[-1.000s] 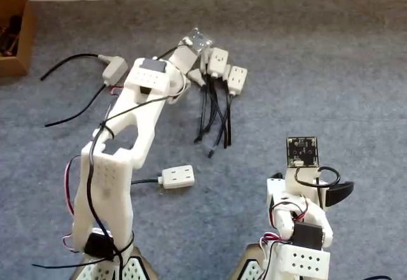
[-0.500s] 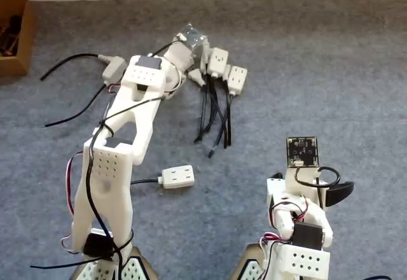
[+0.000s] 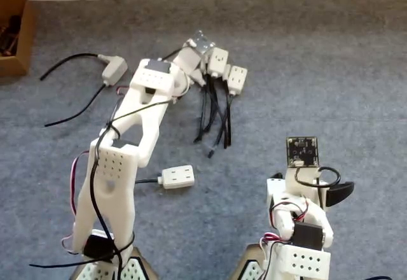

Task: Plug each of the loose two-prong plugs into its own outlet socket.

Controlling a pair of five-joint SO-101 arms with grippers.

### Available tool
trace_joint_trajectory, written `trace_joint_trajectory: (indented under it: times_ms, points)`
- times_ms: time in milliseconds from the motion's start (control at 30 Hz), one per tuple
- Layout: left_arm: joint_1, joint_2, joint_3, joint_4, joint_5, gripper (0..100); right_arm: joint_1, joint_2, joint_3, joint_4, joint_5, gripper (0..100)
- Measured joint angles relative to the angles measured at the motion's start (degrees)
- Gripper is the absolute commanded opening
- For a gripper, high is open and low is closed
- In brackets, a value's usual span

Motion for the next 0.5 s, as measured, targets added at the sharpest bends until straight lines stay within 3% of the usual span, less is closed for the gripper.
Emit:
trace_joint_trajectory:
  times_ms: [500]
  points:
    - [1.0, -9.2, -14.6, 27.4, -0.3, 0, 0.0, 0.0, 0.0, 0.0, 0.0, 58.3]
